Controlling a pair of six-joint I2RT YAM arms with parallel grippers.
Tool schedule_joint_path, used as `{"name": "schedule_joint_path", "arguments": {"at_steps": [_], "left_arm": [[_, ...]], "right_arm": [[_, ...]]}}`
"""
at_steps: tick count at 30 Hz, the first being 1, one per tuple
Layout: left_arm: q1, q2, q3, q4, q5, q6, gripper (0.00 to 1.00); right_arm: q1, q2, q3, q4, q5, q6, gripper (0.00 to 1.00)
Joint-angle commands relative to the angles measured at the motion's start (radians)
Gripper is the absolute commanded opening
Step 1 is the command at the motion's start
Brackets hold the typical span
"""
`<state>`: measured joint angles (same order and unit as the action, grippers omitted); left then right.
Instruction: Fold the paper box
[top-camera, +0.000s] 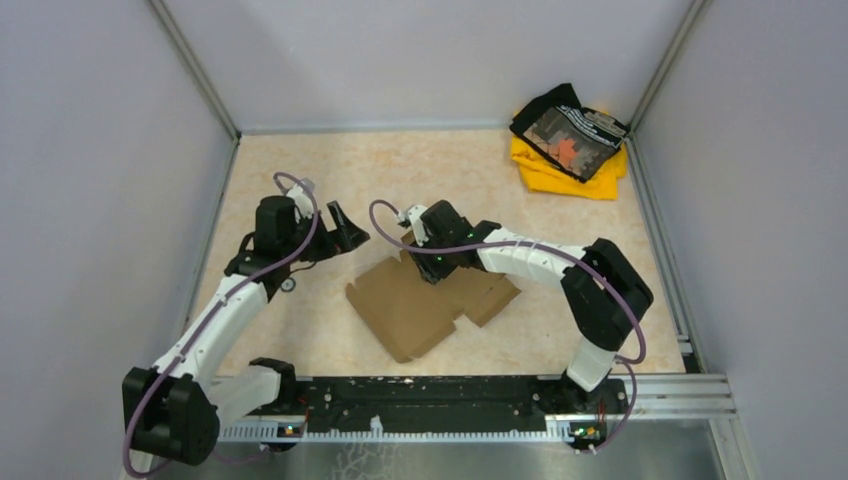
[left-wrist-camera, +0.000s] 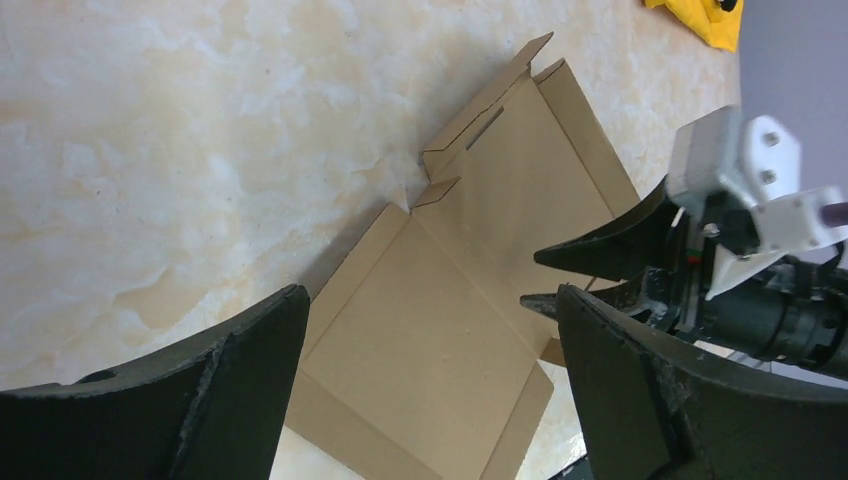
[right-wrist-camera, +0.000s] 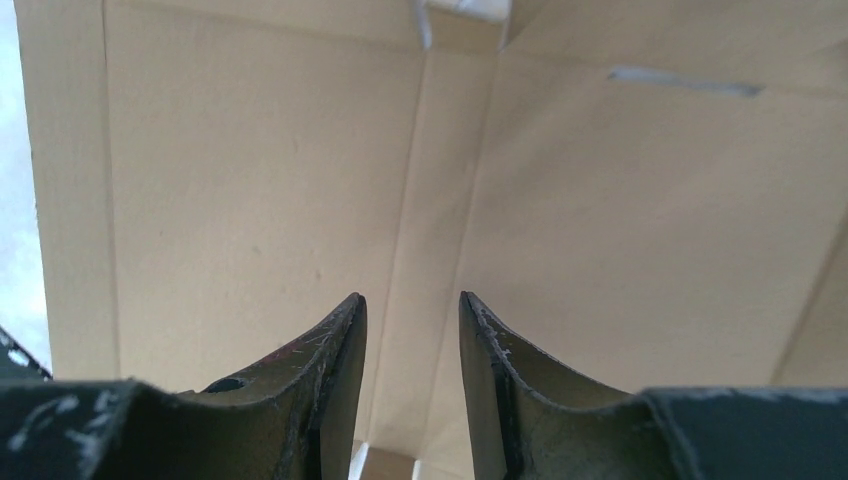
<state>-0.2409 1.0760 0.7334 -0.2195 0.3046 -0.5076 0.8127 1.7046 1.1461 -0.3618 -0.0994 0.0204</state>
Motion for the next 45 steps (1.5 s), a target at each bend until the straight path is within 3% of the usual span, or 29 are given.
{"name": "schedule_joint_path", "arguments": {"at_steps": [1, 15, 24, 33, 45], "left_arm": [[-0.006, -0.057, 0.002, -0.107, -0.051, -0.049, 0.99], [-0.017, -0.301, -0.145, -0.225, -0.076, -0.148, 0.99], [-0.021, -0.298, -0.229, -0.164, -0.073, -0.209, 0.99], [-0.048, -0.173, -0.355, 0.086, -0.057, -0.3, 0.99], [-0.146, 0.12, -0.294, 0.339, -0.118, -0.366, 0.99]], "right_arm": [[0.011, -0.049, -0.05, 0.047, -0.071, 0.028, 0.39], [-0.019, 0.196, -0.056, 0.111, 0.144, 0.141, 0.4], [-0.084, 0.211, -0.079, 0.159, 0.157, 0.21, 0.4], [-0.098, 0.178, -0.119, 0.188, 0.128, 0.225, 0.41], [-0.1, 0.156, -0.154, 0.218, 0.102, 0.243, 0.4]]}}
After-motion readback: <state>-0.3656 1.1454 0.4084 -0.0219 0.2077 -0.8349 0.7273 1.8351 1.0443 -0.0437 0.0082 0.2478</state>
